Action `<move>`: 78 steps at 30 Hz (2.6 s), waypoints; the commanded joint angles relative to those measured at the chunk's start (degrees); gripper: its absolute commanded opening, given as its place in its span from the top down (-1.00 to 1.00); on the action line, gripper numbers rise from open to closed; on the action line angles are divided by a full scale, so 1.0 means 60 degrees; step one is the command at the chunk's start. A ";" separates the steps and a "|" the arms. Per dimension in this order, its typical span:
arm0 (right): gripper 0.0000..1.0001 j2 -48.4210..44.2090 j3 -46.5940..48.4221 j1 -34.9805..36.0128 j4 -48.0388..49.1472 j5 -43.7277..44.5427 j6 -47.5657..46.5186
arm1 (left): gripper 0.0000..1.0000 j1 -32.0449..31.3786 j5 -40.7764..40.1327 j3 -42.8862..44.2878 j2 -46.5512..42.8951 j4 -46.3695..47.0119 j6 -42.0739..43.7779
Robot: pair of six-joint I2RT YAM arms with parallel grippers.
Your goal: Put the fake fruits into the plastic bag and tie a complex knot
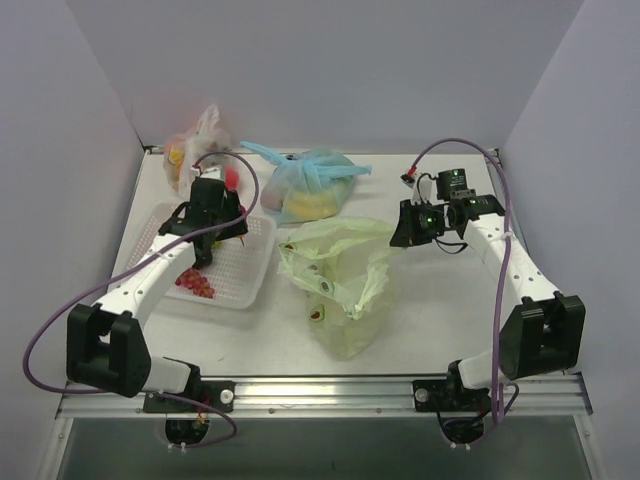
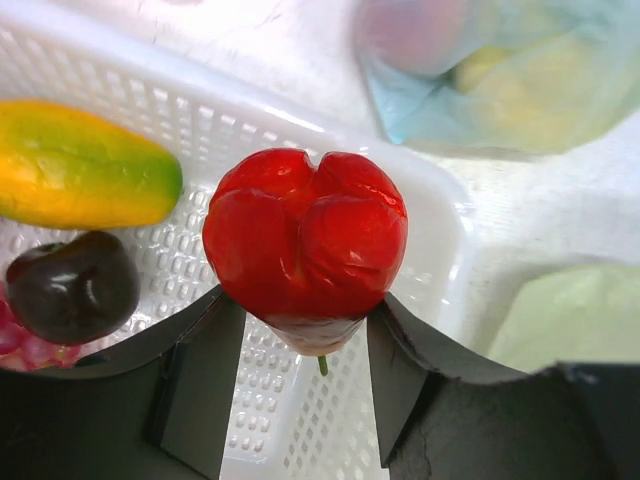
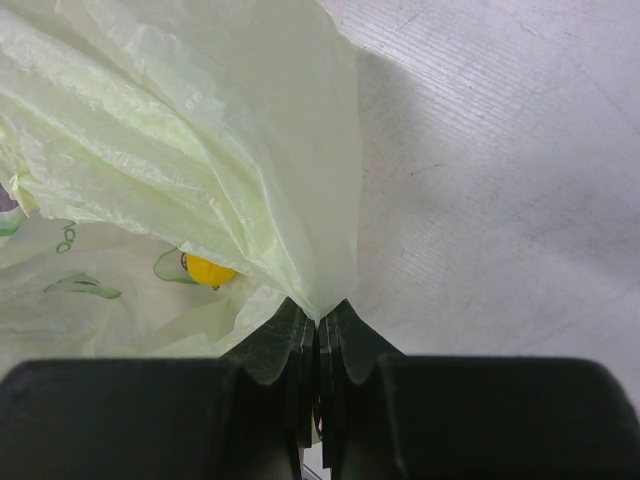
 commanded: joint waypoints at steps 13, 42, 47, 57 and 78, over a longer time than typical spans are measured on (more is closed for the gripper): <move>1.00 -0.0624 -0.0062 0.0076 -0.0025 -0.0246 -0.0027 | 0.54 -0.3566 0.4981 0.1951 -0.1605 0.1391 0.2969; 1.00 -0.0624 -0.0032 0.0076 -0.0054 -0.0319 -0.0085 | -0.79 0.3256 0.5322 0.3111 -0.0974 -0.4981 0.7613; 1.00 -0.0581 -0.0120 0.0076 -0.0040 -0.0363 -0.0056 | -0.87 0.3331 0.2924 0.1441 -0.0829 -0.3884 0.6197; 1.00 -0.0624 -0.0238 0.0062 -0.0054 -0.0378 -0.0041 | -0.82 0.3331 0.1598 0.0941 0.1205 -0.2198 0.4306; 1.00 -0.0551 -0.0223 0.0017 -0.0084 -0.0378 -0.0071 | 0.26 0.2746 0.4520 0.1378 0.0306 -0.1916 0.4478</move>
